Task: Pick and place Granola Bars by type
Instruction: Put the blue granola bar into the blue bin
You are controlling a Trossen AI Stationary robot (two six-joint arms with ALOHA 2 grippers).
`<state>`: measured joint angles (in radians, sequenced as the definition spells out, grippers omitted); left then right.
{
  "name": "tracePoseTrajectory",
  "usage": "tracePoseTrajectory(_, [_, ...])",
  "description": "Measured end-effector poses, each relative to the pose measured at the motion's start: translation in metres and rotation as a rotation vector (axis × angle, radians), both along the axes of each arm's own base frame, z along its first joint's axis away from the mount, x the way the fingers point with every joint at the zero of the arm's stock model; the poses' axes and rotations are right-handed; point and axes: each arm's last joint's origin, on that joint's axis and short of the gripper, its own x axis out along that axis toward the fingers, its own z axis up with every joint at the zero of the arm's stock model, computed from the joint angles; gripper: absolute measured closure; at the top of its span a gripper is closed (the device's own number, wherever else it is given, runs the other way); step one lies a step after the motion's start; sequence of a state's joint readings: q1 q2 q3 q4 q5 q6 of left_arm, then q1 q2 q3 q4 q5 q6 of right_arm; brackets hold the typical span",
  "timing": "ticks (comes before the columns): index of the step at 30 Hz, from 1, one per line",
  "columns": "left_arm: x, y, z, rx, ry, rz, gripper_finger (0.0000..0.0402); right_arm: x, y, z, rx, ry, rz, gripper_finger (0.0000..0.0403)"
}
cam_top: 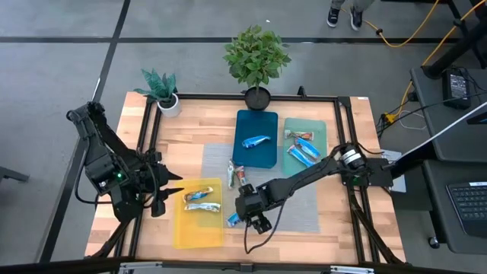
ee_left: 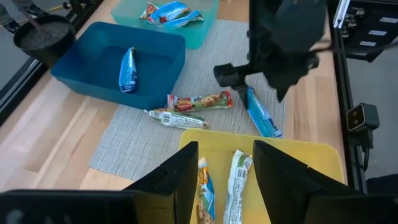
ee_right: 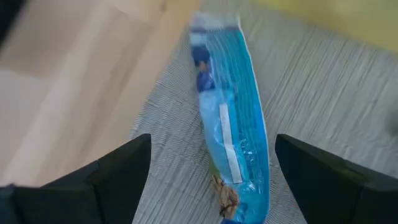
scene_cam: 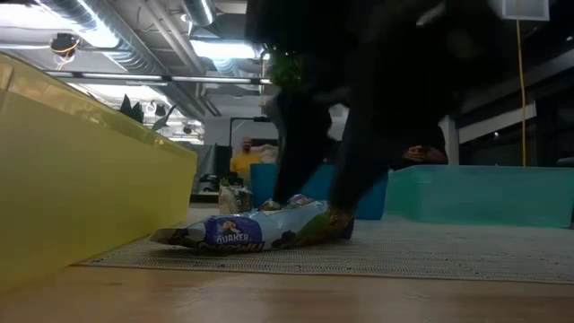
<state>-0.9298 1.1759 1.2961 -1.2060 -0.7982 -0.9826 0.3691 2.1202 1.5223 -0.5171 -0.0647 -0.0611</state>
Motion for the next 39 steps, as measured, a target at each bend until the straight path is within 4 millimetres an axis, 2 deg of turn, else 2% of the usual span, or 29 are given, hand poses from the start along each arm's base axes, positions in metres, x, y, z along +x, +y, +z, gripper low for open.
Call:
tracePoseTrajectory(4, [0.0,0.0,0.0,-0.005,-0.003,0.001,0.0255,0.003,-0.005,-0.013,-0.016,0.035,-0.06,0.006])
tracePoseTrajectory(9, [0.0,0.0,0.0,-0.007,-0.004,0.001,0.0255,0.005,-0.011,-0.015,-0.013,0.039,-0.089,0.0062])
tracePoseTrajectory(12, [0.0,0.0,0.0,-0.007,-0.004,0.001,0.0257,0.007,-0.014,-0.015,-0.011,0.04,-0.103,0.0077])
tracePoseTrajectory(16, [0.0,0.0,0.0,-0.006,-0.004,0.001,0.0258,0.007,-0.016,-0.015,0.0,0.046,-0.123,0.0119])
tracePoseTrajectory(30, [0.0,0.0,0.0,-0.006,-0.004,0.001,0.0258,0.007,-0.016,-0.013,0.022,0.053,-0.161,0.0313])
tracePoseTrajectory(34, [0.0,0.0,0.0,-0.005,-0.004,0.0,0.0256,0.005,-0.016,-0.007,0.035,0.06,-0.195,0.0337])
tracePoseTrajectory(39, [0.0,0.0,0.0,0.008,-0.001,-0.01,0.0258,0.002,-0.017,0.012,0.063,0.027,-0.217,0.0337])
